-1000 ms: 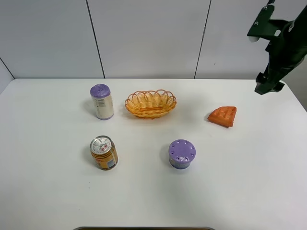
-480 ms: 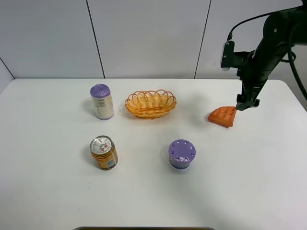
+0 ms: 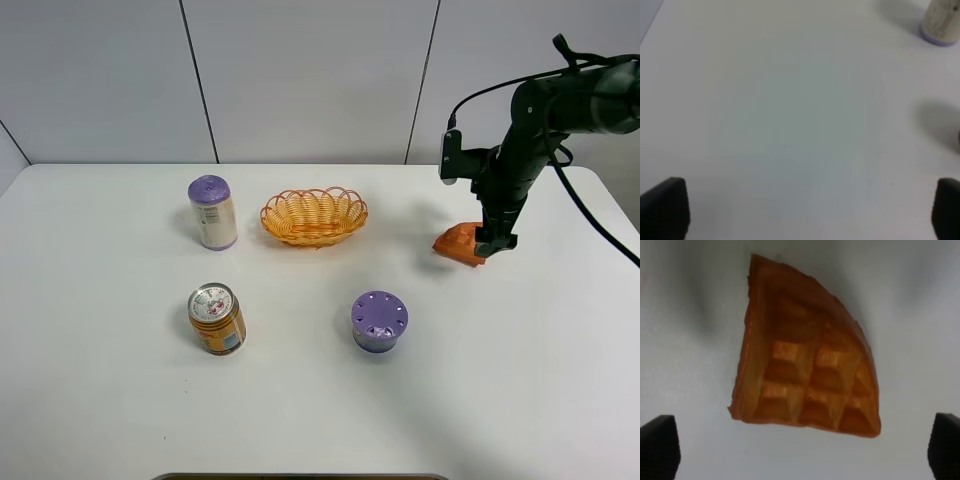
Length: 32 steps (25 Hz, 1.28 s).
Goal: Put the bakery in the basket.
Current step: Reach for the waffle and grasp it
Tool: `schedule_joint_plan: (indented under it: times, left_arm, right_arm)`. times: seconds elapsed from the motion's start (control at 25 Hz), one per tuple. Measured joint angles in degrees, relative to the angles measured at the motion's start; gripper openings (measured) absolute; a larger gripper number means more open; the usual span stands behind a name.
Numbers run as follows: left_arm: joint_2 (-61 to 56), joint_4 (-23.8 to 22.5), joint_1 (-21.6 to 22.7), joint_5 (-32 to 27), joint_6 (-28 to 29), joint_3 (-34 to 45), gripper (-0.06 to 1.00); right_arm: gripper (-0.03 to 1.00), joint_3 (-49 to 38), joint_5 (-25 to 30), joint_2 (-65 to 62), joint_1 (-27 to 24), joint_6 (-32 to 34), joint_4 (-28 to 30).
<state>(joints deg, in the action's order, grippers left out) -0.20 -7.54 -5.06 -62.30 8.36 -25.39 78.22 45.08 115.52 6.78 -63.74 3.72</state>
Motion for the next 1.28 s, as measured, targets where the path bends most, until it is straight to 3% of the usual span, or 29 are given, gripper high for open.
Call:
schedule_joint_plan:
  times: [0.44, 1.28]
  left_arm:
    - [0.0, 0.0, 0.0, 0.0, 0.0, 0.0, 0.98]
    - [0.0, 0.0, 0.0, 0.0, 0.0, 0.0, 0.98]
  right_arm:
    - [0.99, 0.0, -6.9, 4.3, 0.1, -0.6, -2.2]
    - [0.99, 0.4, -6.4, 8.6, 0.2, -0.7, -5.2]
